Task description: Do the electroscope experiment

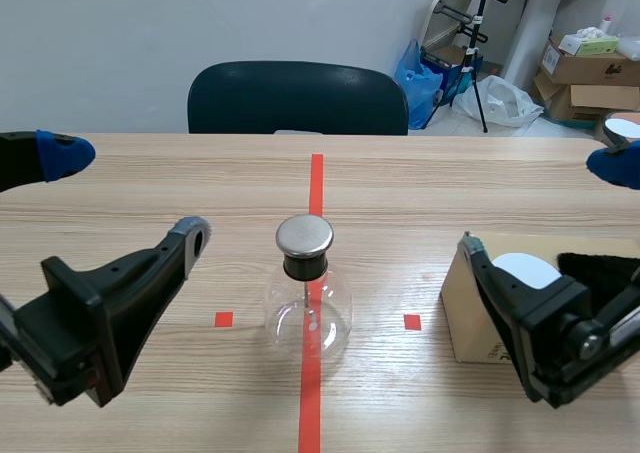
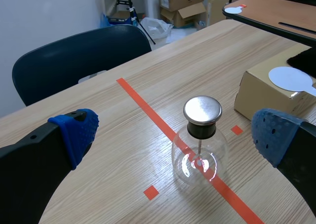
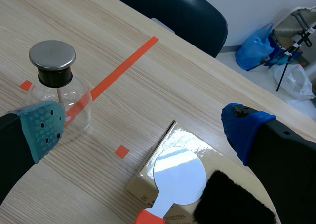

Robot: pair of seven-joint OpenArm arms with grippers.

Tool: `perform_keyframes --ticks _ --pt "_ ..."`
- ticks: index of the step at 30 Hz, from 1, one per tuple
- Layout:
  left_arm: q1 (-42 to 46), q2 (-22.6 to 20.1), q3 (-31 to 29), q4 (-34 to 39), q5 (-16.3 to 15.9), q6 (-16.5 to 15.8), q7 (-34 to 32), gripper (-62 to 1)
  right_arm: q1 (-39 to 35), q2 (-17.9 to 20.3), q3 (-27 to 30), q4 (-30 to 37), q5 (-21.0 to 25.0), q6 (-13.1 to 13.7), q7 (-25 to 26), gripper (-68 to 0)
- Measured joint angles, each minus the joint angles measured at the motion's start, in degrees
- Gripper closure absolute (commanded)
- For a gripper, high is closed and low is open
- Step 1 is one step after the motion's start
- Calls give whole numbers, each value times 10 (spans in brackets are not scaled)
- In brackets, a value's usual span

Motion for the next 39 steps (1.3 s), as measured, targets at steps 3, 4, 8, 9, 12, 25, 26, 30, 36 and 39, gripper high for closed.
perform_keyframes --ticks 3,4,8,9,12,25,26,30,36,39 --pt "0 0 0 0 0 0 0 -623 0 0 0 0 0 0 0 -679" --pt "0 0 0 0 0 0 0 -623 0 0 0 0 0 0 0 -679" --pt "0 0 0 0 0 0 0 -623 0 0 0 0 0 0 0 -679" --pt "0 0 0 0 0 0 0 -623 0 0 0 0 0 0 0 -679" --pt "0 0 0 0 0 0 0 -623 0 0 0 0 0 0 0 -679" --pt "0 0 0 0 0 0 0 -623 0 0 0 0 0 0 4 -679" --pt "0 0 0 0 0 0 0 -623 0 0 0 0 0 0 4 -679" --pt "0 0 0 0 0 0 0 -623 0 0 0 0 0 0 4 -679" --pt "0 0 0 0 0 0 0 -623 0 0 0 0 0 0 -2 -679" --pt "0 0 0 0 0 0 0 -623 0 0 0 0 0 0 -4 -679"
